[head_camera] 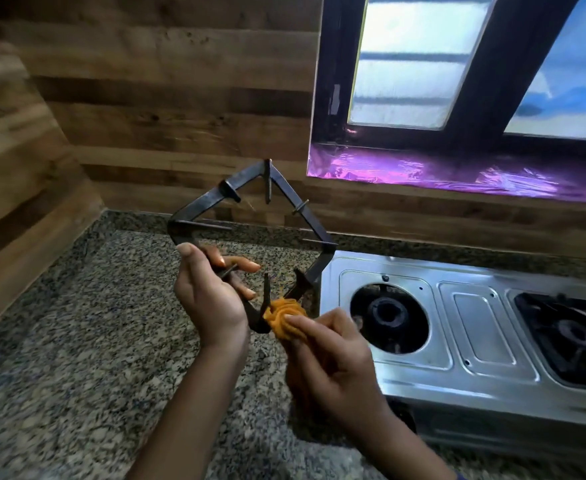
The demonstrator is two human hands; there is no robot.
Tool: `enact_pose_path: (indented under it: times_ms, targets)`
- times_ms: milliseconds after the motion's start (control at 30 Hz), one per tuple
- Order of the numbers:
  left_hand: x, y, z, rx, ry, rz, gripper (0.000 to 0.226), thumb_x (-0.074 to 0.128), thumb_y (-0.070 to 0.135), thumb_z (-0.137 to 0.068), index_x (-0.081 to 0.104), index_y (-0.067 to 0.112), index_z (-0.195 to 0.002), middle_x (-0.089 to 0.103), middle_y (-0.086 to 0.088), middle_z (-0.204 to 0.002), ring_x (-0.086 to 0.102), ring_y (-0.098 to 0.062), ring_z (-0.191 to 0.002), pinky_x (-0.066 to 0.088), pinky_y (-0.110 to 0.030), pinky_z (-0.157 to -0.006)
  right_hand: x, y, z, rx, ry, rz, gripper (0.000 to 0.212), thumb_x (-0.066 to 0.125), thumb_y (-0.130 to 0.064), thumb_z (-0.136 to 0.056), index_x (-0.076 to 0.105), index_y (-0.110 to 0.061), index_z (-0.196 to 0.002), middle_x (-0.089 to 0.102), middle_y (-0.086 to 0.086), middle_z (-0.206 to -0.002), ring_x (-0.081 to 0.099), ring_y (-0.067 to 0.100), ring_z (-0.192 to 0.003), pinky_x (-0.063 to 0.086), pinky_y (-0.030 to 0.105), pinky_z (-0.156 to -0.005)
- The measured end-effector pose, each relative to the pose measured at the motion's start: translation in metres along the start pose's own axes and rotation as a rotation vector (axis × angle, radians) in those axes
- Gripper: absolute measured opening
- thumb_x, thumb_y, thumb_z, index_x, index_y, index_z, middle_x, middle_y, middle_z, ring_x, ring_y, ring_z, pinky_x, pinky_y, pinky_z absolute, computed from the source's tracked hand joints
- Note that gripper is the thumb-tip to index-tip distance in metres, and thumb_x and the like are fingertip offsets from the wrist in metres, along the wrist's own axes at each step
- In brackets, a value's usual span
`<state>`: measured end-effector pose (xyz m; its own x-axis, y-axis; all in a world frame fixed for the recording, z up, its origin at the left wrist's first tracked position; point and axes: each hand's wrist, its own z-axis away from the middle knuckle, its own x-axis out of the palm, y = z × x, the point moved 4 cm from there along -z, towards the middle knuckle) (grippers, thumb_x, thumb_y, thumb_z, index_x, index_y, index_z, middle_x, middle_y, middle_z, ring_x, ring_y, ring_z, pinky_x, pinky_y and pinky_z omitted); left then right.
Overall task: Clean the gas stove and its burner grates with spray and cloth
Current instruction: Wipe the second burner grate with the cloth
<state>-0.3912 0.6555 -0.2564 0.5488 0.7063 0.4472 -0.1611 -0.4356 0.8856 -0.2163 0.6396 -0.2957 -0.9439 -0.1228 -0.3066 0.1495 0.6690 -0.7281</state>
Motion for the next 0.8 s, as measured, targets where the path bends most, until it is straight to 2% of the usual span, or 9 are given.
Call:
enact_pose_path:
  times_ms: [100, 167, 233, 367, 433, 500, 567, 700, 800]
  targets:
    - [-0.002, 0.000, 0.003, -0.056, -0.009, -0.001, 0.048, 0.026, 0.048, -0.104, 0.046, 0.016, -0.073, 0.059, -0.017, -0.061, 0.047, -0.016, -0.037, 0.030, -0.025, -0.036, -0.033, 0.011, -0.009, 0.006, 0.175, 0.087, 0.031, 0.064, -0.003, -0.088, 0.068, -0.010, -0.117, 0.052, 0.007, -0.089, 0.057, 0.009, -0.084, 0.046, 0.018, -0.076]
    - [0.000, 0.001, 0.006, -0.103, -0.035, 0.018, 0.050, 0.025, 0.049, -0.104, 0.046, 0.017, -0.071, 0.060, -0.013, -0.057, 0.042, -0.017, -0.034, 0.029, -0.027, -0.038, -0.044, 0.019, -0.020, 0.034, 0.273, 0.053, 0.031, 0.062, -0.004, -0.090, 0.067, -0.010, -0.120, 0.052, 0.006, -0.097, 0.061, 0.016, -0.083, 0.052, 0.028, -0.076]
    - [0.000, 0.001, 0.008, -0.150, -0.069, 0.047, 0.051, 0.025, 0.050, -0.104, 0.045, 0.017, -0.069, 0.061, -0.008, -0.054, 0.037, -0.017, -0.032, 0.029, -0.027, -0.040, -0.041, 0.020, -0.031, -0.017, 0.171, 0.070, 0.032, 0.061, -0.007, -0.092, 0.066, -0.010, -0.124, 0.051, 0.004, -0.102, 0.062, 0.022, -0.083, 0.054, 0.037, -0.072]
    - [-0.006, 0.005, 0.011, -0.153, -0.117, 0.041, 0.051, 0.026, 0.052, -0.102, 0.046, 0.018, -0.068, 0.060, -0.007, -0.054, 0.036, -0.015, -0.032, 0.031, -0.024, -0.040, -0.050, 0.027, -0.030, -0.209, 0.008, 0.413, 0.034, 0.069, 0.001, -0.082, 0.070, -0.005, -0.115, 0.056, 0.010, -0.093, 0.060, 0.017, -0.082, 0.051, 0.023, -0.076]
    - [-0.015, 0.004, 0.010, -0.195, -0.097, 0.057, 0.052, 0.026, 0.053, -0.101, 0.046, 0.019, -0.067, 0.059, -0.005, -0.053, 0.035, -0.014, -0.032, 0.031, -0.021, -0.038, -0.069, 0.038, -0.027, -0.146, 0.112, 0.516, 0.034, 0.070, -0.001, -0.079, 0.071, -0.009, -0.112, 0.056, 0.008, -0.091, 0.060, 0.012, -0.081, 0.051, 0.027, -0.072]
    - [-0.021, 0.000, 0.009, -0.275, -0.083, 0.114, 0.055, 0.027, 0.057, -0.100, 0.046, 0.021, -0.064, 0.056, -0.003, -0.053, 0.034, -0.012, -0.031, 0.030, -0.019, -0.036, -0.088, 0.039, -0.022, -0.026, 0.276, 0.459, 0.039, 0.069, 0.000, -0.079, 0.068, -0.010, -0.117, 0.055, 0.008, -0.091, 0.053, -0.004, -0.086, 0.047, 0.019, -0.074]
    - [-0.021, -0.002, 0.010, -0.305, -0.097, 0.139, 0.055, 0.026, 0.058, -0.100, 0.046, 0.022, -0.064, 0.054, -0.001, -0.051, 0.034, -0.012, -0.031, 0.028, -0.018, -0.035, -0.086, 0.025, -0.018, -0.086, 0.344, 0.411, 0.037, 0.068, 0.002, -0.081, 0.067, -0.003, -0.118, 0.056, 0.010, -0.096, 0.055, 0.002, -0.090, 0.046, 0.017, -0.080]
    - [-0.012, -0.002, 0.019, -0.247, -0.188, 0.056, 0.054, 0.025, 0.056, -0.100, 0.046, 0.019, -0.066, 0.057, -0.005, -0.052, 0.035, -0.014, -0.031, 0.031, -0.022, -0.038, -0.044, -0.006, -0.017, -0.324, 0.152, 0.410, 0.029, 0.069, 0.000, -0.087, 0.070, -0.002, -0.116, 0.057, 0.012, -0.100, 0.063, 0.021, -0.090, 0.052, 0.028, -0.085]
    - [-0.008, 0.002, 0.022, -0.158, -0.267, -0.001, 0.053, 0.025, 0.054, -0.099, 0.045, 0.015, -0.069, 0.059, -0.009, -0.054, 0.036, -0.017, -0.032, 0.032, -0.024, -0.040, -0.037, 0.007, -0.013, -0.282, 0.003, 0.424, 0.025, 0.061, -0.004, -0.092, 0.070, -0.005, -0.115, 0.058, 0.014, -0.098, 0.064, 0.025, -0.089, 0.054, 0.034, -0.081]
